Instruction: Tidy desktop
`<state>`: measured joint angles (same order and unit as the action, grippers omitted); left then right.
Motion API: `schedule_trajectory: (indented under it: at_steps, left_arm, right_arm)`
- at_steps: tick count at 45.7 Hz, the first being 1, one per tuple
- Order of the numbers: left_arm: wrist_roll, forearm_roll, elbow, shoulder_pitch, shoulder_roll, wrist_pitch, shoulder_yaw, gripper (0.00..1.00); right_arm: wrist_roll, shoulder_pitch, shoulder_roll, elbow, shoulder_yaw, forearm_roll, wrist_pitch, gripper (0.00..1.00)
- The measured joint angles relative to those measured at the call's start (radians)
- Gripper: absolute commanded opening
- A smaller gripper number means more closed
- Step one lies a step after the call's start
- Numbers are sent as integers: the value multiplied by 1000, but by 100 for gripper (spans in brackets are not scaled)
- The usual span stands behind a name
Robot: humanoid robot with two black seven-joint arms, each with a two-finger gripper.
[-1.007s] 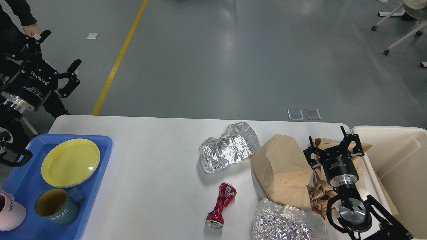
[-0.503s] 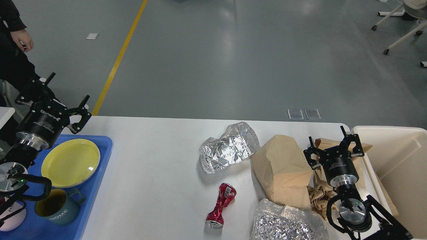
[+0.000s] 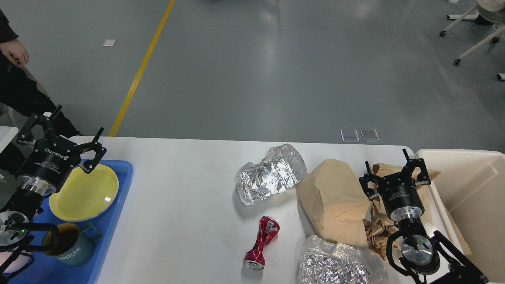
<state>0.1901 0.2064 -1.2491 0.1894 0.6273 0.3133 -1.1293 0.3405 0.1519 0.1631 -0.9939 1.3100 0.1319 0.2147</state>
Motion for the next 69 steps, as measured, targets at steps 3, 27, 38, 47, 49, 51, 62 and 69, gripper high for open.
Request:
schedule_trajectory:
  at_steps: [3,27,38,47,49,51,62,69]
  left_arm:
    - [0,0,2,1,-3,1,-17,96]
    - [-16,4,9,-24,-45,8,-95,96]
    - [-29,5,41,-25,-84,48,-95,96]
    - [-29,1,77,-6,-80,47,-104,96]
    - [-29,0,86,1,-81,47,-106,96]
    - [-29,-1,93,6,-83,47,-106,96]
    - [-25,-2,150,5,-94,58,-115,96]
    - [-19,-1,170,11,-147,86,-133,96]
  right_arm:
    - [0,0,1,0,0,0,0,100]
    - [0,0,1,0,0,0,0,100]
    - [0,0,1,0,0,0,0,100]
    - [0,0,1,0,0,0,0,100]
    - [0,0,1,0,0,0,0,100]
    - [0,0,1,0,0,0,0,100]
    - [0,0,1,0,0,0,0,100]
    - [0,0,1,0,0,0,0,100]
